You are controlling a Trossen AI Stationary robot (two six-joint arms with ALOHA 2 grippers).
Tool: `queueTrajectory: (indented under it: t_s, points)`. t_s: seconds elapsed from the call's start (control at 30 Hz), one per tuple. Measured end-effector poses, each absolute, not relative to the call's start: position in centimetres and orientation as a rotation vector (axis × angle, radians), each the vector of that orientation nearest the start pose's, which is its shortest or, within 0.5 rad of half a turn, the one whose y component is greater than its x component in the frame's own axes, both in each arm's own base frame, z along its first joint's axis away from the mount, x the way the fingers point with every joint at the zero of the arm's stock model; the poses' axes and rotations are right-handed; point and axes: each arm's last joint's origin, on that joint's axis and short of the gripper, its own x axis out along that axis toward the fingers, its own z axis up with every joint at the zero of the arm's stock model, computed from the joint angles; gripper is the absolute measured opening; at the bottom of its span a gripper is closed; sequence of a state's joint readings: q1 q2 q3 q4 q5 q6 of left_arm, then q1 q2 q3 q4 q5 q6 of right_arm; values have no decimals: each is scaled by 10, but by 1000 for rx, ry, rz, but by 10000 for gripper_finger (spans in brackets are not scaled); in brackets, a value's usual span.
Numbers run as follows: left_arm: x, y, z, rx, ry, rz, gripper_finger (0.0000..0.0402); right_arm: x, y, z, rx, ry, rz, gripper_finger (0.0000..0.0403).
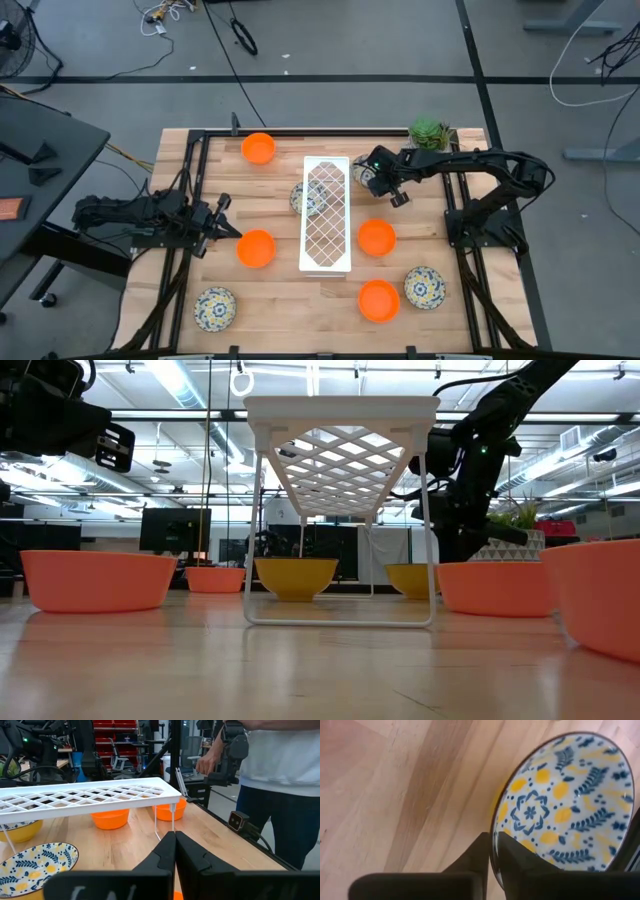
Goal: Pick & Place Mini bowls
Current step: Put the yellow patterned bowl on the shelf
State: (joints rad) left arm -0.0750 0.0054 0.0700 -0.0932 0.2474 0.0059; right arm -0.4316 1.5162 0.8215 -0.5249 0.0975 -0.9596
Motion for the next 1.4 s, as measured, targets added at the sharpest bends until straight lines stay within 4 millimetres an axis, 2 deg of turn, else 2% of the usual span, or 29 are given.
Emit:
queueTrajectory:
  t_s: [0.27,0.83,1.17,1.4]
  points:
    - [92,-14,178,3,27,-323,14,239,-113,167,-616,1321,157,8]
    - [92,-14,178,3,28,-323,14,234,-111,170,-601,1348,146,1]
    - [92,-14,178,3,28,-322,14,221,-106,192,-600,1336,94,0]
    - [92,-14,178,3,28,-322,14,222,-107,220,-548,1361,77,0]
